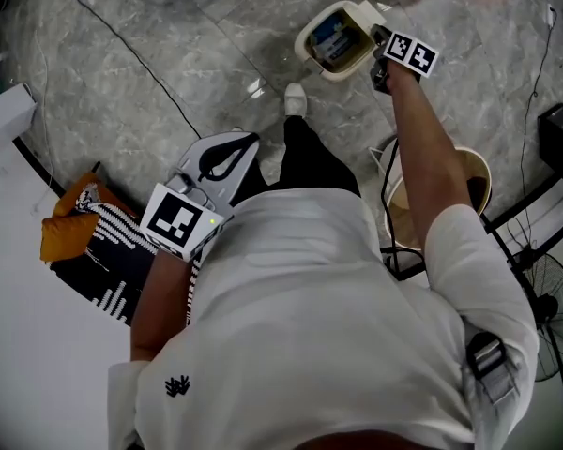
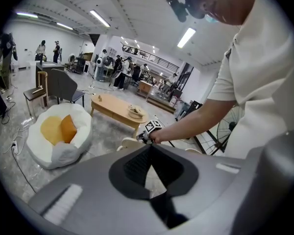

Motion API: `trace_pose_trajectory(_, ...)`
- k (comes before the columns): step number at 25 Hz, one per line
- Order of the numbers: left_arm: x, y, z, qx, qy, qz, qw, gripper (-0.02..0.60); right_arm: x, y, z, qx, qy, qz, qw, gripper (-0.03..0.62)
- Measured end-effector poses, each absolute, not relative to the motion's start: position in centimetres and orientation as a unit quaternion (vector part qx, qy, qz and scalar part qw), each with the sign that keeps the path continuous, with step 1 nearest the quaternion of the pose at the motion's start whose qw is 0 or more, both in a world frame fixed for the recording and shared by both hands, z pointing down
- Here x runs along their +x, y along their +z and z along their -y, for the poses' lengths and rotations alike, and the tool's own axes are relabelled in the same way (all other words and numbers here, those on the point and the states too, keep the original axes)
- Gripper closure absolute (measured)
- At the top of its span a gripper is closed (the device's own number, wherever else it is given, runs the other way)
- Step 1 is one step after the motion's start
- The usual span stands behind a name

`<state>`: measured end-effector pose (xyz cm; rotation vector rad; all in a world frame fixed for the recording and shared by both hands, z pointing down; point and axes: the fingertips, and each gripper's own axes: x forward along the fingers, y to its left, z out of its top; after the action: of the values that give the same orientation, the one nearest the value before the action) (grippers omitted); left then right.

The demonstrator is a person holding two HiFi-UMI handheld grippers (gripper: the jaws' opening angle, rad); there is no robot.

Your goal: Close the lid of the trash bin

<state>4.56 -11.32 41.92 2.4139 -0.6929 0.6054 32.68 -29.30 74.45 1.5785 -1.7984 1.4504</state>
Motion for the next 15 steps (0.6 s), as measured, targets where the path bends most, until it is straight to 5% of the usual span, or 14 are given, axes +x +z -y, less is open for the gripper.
trace_pose_trajectory(15, 2.4, 42.9, 10.3, 0.883, 0.235, 0.277, 0.297, 0.526, 27.8, 78.4, 24.6, 0.539, 0.541, 0.617, 0.190, 0.542)
